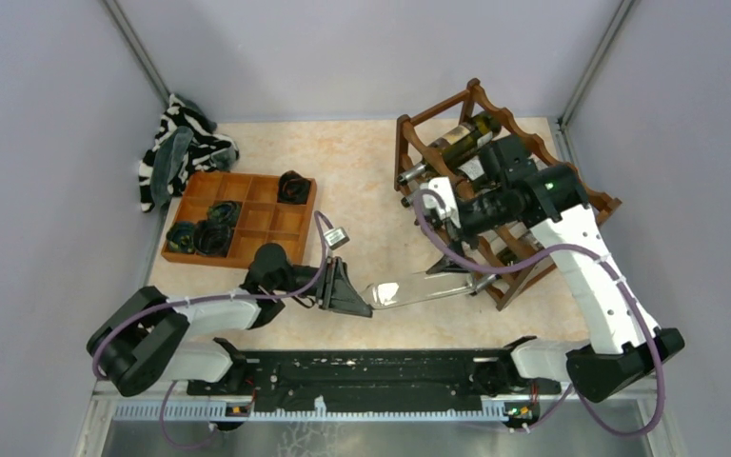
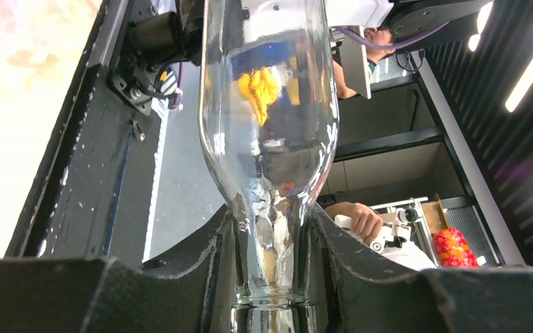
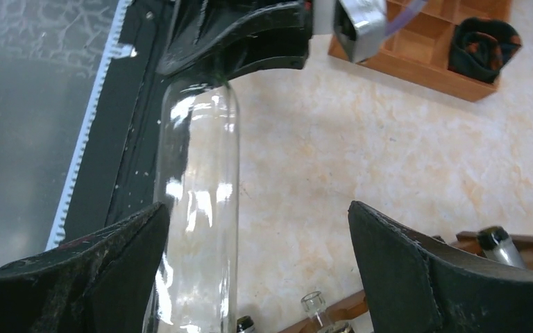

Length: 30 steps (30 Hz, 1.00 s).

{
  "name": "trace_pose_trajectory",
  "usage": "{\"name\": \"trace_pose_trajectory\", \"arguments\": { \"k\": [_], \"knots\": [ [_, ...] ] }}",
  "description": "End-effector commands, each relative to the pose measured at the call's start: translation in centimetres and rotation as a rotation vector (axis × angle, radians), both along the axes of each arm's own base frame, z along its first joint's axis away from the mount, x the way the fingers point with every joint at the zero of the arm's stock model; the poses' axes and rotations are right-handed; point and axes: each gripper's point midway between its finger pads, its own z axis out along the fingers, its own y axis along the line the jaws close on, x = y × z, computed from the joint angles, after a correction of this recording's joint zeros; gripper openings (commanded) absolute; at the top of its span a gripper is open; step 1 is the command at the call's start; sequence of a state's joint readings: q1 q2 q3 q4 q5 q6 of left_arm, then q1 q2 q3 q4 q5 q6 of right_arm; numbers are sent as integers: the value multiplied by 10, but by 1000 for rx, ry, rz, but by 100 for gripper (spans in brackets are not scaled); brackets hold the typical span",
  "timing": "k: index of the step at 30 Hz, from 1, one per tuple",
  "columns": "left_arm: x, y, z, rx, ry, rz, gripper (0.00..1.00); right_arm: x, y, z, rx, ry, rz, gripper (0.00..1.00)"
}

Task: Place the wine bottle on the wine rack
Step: Place the wine bottle in the wine rack.

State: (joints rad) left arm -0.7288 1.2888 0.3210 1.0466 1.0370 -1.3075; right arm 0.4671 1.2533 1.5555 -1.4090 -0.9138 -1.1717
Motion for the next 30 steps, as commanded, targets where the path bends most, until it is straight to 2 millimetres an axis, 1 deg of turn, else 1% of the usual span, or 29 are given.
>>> {"name": "trace_pose_trajectory", "arguments": {
  "k": [1, 2, 6, 9, 11, 14, 18, 20, 21, 24, 26, 28, 30],
  "knots": [
    [5, -7, 23, -126, -94, 58, 0, 19, -2, 44, 164, 21, -145, 98],
    [6, -9, 24, -135, -87, 65, 0, 26, -3, 48, 181, 16, -180, 98],
    [8, -14, 23, -152, -62, 87, 0, 56, -21, 60, 231, 61, -384, 98],
    [10, -20, 22, -158, -64, 112, 0, 76, -37, 58, 217, 58, -533, 98],
    [10, -24, 25, -166, -76, 121, 0, 90, -52, 53, 179, 31, -644, 98],
    [13, -28, 27, -161, -101, 146, 0, 106, -75, 48, 122, -17, -793, 98],
    [15, -32, 25, -145, -131, 158, 0, 119, -103, 36, 50, -51, -952, 96],
    [16, -34, 26, -147, -136, 161, 0, 122, -112, 29, 25, -52, -1012, 94],
    [16, -35, 26, -147, -137, 157, 0, 124, -116, 24, 10, -51, -1035, 93],
    [16, -39, 27, -151, -141, 146, 0, 131, -128, 11, -31, -46, -1116, 85],
    [15, -42, 28, -155, -144, 136, 0, 133, -133, 3, -55, -36, -1145, 80],
    [15, -46, 27, -154, -143, 129, 0, 134, -133, -3, -62, -12, -1155, 76],
    [15, -49, 26, -155, -142, 125, 0, 136, -131, -5, -54, -6, -1154, 74]
  ]
}}
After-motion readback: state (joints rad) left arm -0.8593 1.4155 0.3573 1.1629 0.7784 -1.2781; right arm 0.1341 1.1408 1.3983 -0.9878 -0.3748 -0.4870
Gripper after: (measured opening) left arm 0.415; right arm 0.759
